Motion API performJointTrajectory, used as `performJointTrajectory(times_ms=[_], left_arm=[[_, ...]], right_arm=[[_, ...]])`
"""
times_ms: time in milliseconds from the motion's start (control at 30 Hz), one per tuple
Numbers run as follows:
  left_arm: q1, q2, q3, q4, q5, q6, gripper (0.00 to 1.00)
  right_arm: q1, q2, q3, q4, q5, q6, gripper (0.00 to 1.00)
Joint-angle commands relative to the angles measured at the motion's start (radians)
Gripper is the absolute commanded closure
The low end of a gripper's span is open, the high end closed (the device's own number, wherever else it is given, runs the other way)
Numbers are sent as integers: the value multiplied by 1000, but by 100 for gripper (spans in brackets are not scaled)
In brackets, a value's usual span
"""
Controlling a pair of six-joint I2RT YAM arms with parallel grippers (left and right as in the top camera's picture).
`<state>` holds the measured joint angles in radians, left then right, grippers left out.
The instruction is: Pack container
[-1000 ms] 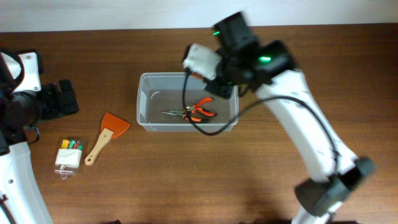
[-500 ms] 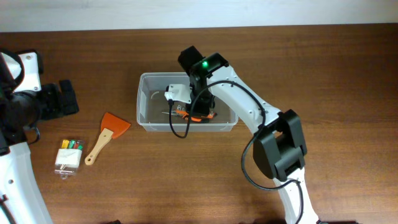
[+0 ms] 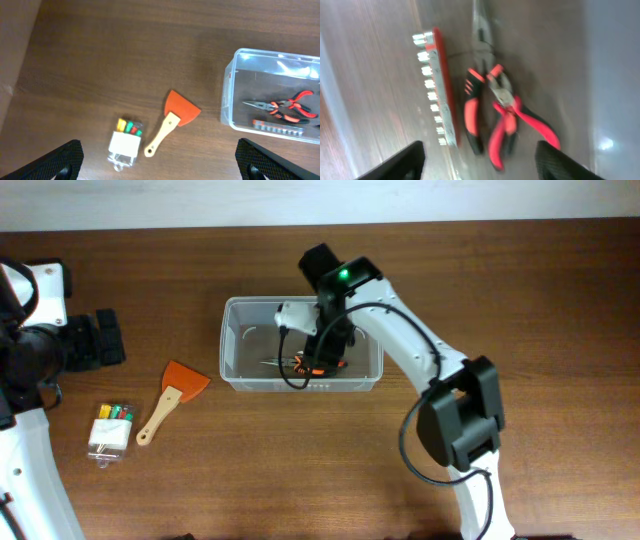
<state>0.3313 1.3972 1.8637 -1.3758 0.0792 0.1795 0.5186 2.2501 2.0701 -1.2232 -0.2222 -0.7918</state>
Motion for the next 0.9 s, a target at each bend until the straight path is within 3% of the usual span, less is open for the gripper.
performJointTrajectory(times_ms=[0, 133, 167, 333, 567, 867], left_arm=[[-30, 2, 2, 25, 15, 160, 1], [-100, 11, 2, 9, 15, 291, 1], [-151, 34, 2, -28, 14, 375, 1], [-211, 170, -25, -123, 3, 538, 1], [-202, 277, -196, -114, 14, 601, 1], [-201, 291, -512, 122, -95, 600, 1]], right_arm=[[-53, -210, 123, -20, 108, 98, 2], [-148, -366, 178, -50, 133, 171, 1], [-216, -450, 180, -53, 133, 218, 1], [-440, -615, 180, -57, 125, 354, 2], [-577, -650, 170, -92, 110, 443, 1], [-578, -639, 64, -93, 99, 461, 1]])
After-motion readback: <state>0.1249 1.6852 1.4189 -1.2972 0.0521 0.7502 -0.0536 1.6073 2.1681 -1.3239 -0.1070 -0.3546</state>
